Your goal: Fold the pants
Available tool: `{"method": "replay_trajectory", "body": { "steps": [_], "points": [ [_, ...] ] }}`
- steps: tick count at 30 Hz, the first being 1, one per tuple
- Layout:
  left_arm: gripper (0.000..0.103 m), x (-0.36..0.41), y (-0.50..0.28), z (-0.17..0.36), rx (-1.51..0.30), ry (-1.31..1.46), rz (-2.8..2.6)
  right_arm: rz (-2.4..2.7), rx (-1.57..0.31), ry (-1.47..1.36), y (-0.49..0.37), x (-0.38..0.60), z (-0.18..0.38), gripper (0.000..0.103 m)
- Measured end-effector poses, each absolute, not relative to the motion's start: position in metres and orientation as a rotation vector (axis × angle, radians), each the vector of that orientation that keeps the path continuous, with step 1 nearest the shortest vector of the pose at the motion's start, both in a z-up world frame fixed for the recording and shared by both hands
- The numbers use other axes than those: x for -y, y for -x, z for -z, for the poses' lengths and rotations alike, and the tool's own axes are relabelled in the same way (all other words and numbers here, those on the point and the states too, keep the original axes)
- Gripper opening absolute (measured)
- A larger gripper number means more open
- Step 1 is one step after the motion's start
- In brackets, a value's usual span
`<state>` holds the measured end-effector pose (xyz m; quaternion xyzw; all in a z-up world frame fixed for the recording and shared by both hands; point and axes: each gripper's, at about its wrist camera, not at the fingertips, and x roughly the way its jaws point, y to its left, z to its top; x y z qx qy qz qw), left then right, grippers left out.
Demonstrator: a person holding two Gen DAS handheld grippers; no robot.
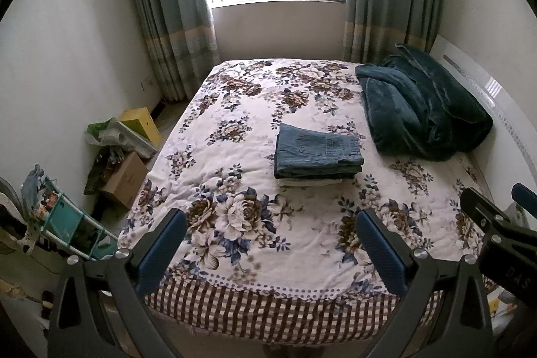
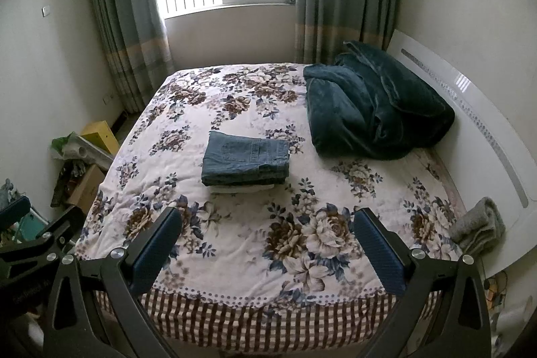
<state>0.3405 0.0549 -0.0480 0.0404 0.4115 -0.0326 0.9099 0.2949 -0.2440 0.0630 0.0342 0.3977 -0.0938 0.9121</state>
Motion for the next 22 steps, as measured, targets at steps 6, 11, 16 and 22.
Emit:
{"method": "replay_trajectory", "body": {
  "steps": [6, 11, 16, 22],
  "points": [
    [0.103, -0.054, -0.341, 0.048, -0.848, -0.085, 0.071, 0.195, -0.827, -0.07, -0.29, 0.242, -0.064, 0.103],
    [0.103, -0.054, -0.341, 0.048, -0.848, -0.083, 0.068, 0.198, -0.828, -0.072, -0.288, 0.241, -0.063, 0.103],
    [0.103, -0.056, -0.339, 0.047, -0.841, -0.084, 0.068, 0.198, -0.835, -0.073, -0.28, 0.239, -0.061, 0.103],
    [0.103, -0.058, -0.331, 0.043, -0.816, -0.076, 0.059, 0.197, -0.834, -0.08, -0.276, 0.237, -0.061, 0.103]
  ]
}}
